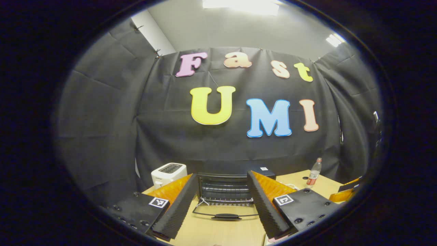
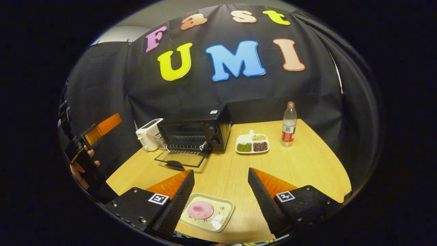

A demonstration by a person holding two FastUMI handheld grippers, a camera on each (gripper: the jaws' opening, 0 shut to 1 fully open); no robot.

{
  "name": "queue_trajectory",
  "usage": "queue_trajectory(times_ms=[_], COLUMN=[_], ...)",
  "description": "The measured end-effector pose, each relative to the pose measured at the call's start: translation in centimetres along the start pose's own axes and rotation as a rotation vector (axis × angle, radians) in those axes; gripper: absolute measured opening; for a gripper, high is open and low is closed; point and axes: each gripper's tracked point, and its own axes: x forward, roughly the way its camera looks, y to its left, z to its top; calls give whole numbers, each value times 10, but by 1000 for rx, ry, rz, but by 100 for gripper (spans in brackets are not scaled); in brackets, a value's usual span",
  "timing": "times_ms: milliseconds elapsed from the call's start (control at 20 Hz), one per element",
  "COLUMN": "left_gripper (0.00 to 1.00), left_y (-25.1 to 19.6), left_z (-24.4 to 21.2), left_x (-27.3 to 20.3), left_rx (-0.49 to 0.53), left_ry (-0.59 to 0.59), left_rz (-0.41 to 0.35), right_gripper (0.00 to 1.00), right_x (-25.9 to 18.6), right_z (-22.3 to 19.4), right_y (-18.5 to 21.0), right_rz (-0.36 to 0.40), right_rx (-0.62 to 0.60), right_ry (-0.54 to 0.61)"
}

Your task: Open the electric oven with the left hand, put the food in, and close the electric oven.

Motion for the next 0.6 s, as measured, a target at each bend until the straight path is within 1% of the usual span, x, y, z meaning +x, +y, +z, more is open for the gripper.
queue_trajectory(times_ms=[150, 300, 400, 450, 500, 550, 600], left_gripper=[96, 97, 100, 100, 100, 98, 97], left_y=[10, 21, 28, 31, 33, 35, 38], left_z=[12, 17, 18, 18, 18, 17, 14], left_x=[-16, -26, -33, -37, -40, -43, -46], left_rx=[19, 38, 43, 41, 38, 35, 34], left_ry=[-20, -30, -31, -31, -32, -30, -27], left_rz=[29, 61, 87, 97, 107, 114, 122], right_gripper=[98, 98, 98, 98, 90, 98, 98], right_x=[9, 17, 24, 28, 32, 33, 35], right_z=[-29, -55, -71, -80, -90, -99, -109], right_y=[1, 2, 5, 5, 7, 9, 8], right_rz=[67, 125, 147, 154, 166, 181, 189], right_rx=[79, 224, 310, 343, 361, 365, 363], right_ry=[131, 257, 351, 399, 451, 504, 546])
